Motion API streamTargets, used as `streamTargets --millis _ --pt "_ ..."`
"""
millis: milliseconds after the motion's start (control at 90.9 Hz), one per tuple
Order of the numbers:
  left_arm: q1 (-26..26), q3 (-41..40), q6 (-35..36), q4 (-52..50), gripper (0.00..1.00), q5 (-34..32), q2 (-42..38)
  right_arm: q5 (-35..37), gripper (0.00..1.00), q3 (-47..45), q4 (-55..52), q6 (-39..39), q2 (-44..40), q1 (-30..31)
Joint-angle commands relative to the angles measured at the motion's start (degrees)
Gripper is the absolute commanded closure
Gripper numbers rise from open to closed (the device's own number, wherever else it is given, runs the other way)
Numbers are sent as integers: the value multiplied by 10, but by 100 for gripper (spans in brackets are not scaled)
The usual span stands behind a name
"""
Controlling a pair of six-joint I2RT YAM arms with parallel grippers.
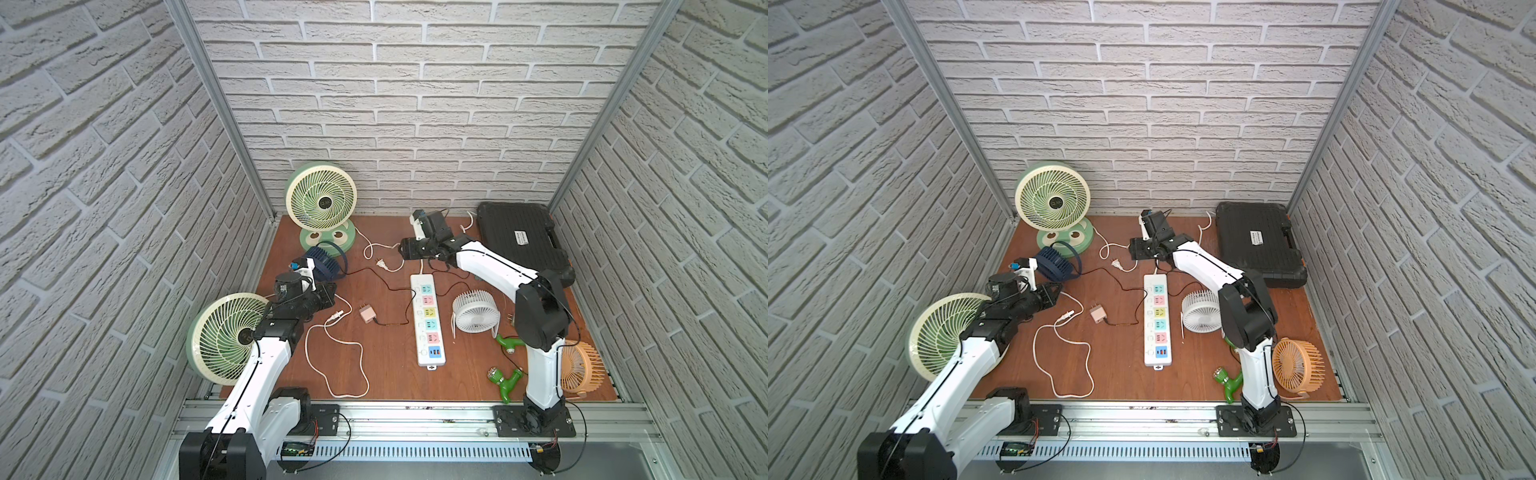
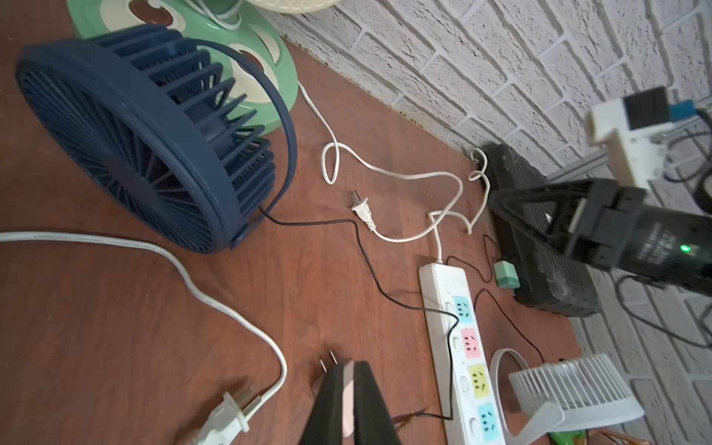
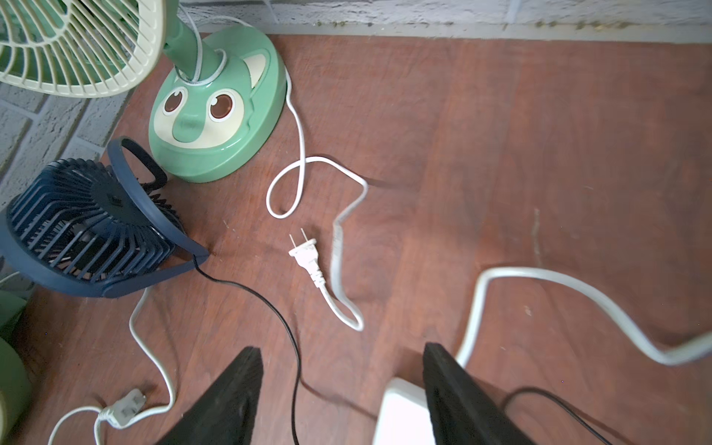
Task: Unplug the desk fan from the power strip
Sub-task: Place the plug at the center of the board, then reset both arms
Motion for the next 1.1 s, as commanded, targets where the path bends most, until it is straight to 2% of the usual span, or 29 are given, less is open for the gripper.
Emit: streamTargets --millis 0,242,374,495,517,539,572,748,913,1089 --pt "6 3 58 38 84 -58 8 4 27 -47 14 -23 -62 -19" --pt "7 -4 164 70 73 -124 45 32 23 -183 19 -45 -207 -82" --pt "11 -23 217 119 48 -130 81 39 19 -265 38 -56 -284 -128" --pt "18 -27 235 145 31 -123 96 32 15 -327 57 -61 -333 -181" --pt "18 -29 237 150 25 -126 96 32 14 -338 62 -62 -341 -191" --pt "19 -31 241 155 9 -128 95 32 13 -349 68 -63 -347 -201" --pt "20 -33 246 160 3 -134 93 35 12 -363 80 -65 -354 -212" --pt "23 -70 286 219 2 -159 85 41 6 -441 166 -88 -374 -268" --pt "23 -109 319 303 2 -168 91 69 2 -518 285 -136 -376 -275" --pt "24 -131 336 383 2 -160 139 86 0 -581 416 -168 -355 -275"
